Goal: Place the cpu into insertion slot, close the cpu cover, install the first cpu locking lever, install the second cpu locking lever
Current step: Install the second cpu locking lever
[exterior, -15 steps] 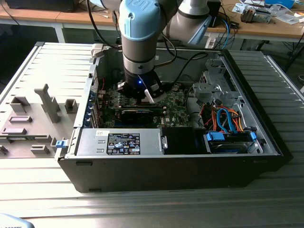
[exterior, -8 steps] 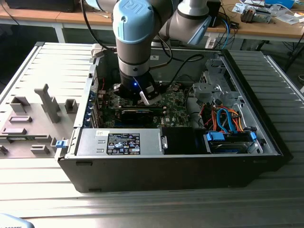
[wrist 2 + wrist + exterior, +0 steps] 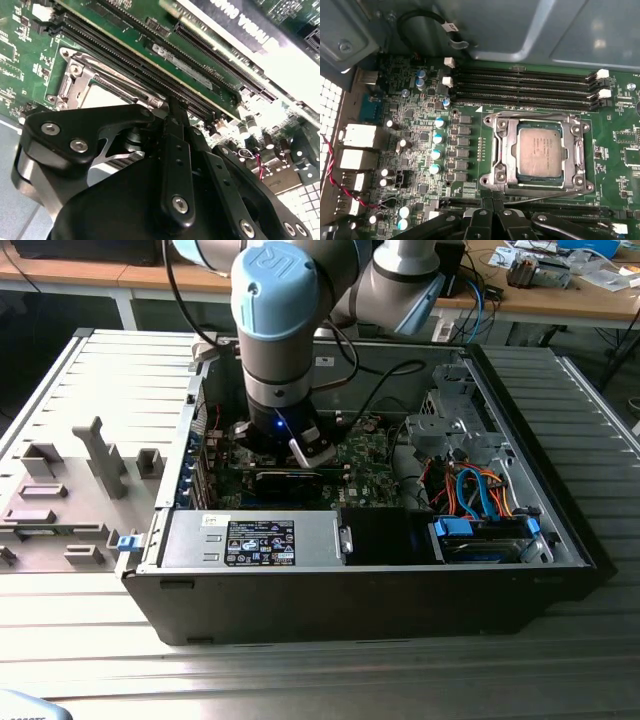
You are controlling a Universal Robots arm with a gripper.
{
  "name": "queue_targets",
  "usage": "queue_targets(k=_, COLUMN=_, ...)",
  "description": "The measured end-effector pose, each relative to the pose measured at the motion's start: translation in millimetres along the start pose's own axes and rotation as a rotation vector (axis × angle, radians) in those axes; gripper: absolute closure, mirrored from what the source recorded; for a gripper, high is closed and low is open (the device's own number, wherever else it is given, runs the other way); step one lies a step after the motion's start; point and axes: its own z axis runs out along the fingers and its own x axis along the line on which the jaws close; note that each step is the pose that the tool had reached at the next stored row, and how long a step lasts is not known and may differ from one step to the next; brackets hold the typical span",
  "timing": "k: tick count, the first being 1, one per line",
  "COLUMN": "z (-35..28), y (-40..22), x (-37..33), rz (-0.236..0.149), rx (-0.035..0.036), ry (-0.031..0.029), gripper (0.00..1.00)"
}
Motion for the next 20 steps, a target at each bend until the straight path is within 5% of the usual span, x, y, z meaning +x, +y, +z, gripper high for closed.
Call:
queue_targets(k=10, z=1.0, y=-3.2, x=1.6, rz=-0.013, rx=-0.0004, ry=0.0032, gripper=0.89)
queue_targets(k=13, z=3.2, y=-0.1, x=1.6, rz=-0.046, rx=-0.0015, ry=0.0114, gripper=0.89)
queue_targets(k=20, z=6.9, y=6.6, x=1.1, rz=-0.049, rx=-0.0017, ry=0.0118, gripper=0.89)
